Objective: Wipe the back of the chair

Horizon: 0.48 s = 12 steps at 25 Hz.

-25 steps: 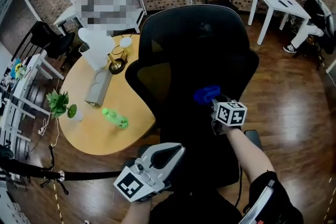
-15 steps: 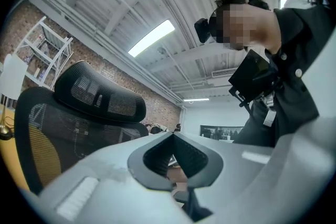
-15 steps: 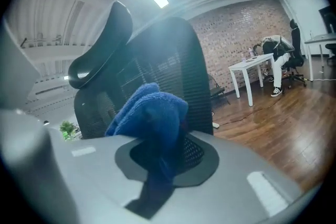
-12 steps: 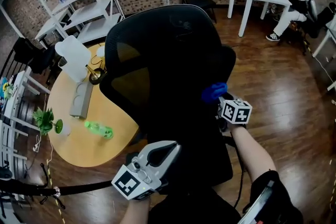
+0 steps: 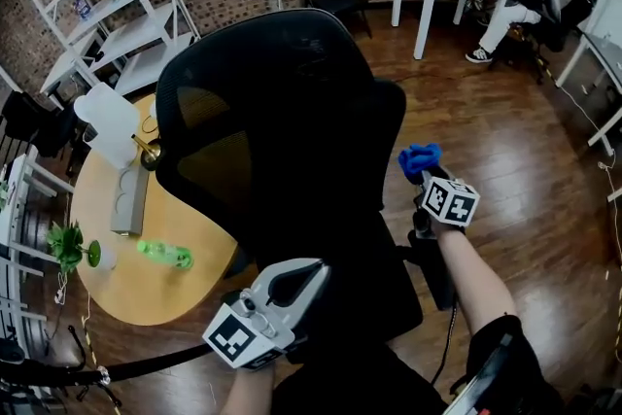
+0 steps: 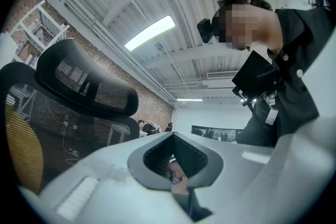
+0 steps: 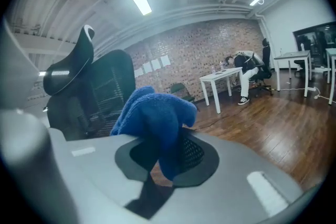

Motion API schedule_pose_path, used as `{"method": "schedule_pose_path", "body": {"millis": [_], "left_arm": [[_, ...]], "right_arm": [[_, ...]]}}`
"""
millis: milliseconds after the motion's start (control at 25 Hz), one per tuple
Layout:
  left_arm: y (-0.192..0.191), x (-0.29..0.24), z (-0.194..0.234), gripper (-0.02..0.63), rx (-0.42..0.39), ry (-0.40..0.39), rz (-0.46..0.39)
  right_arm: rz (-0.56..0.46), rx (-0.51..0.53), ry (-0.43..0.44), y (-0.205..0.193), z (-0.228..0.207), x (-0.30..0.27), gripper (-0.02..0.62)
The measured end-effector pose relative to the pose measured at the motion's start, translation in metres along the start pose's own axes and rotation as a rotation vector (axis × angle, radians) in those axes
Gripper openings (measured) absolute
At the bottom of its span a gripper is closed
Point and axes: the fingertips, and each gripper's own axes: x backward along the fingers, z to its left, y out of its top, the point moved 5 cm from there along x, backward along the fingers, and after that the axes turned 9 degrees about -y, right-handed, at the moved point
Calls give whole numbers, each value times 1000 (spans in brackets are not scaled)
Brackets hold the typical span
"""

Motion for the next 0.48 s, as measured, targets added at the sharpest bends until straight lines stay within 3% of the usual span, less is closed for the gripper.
{"method": "schedule_pose_path", "body": {"millis": [200,480], "left_arm": [[4,4,-3,2,1,2,-3],[11,39,-5,2,-7,66,-16]], "right_arm": [[-31,-57,-57,-6,4,8,55],[150,31,59,-76,91,-7,55]]}}
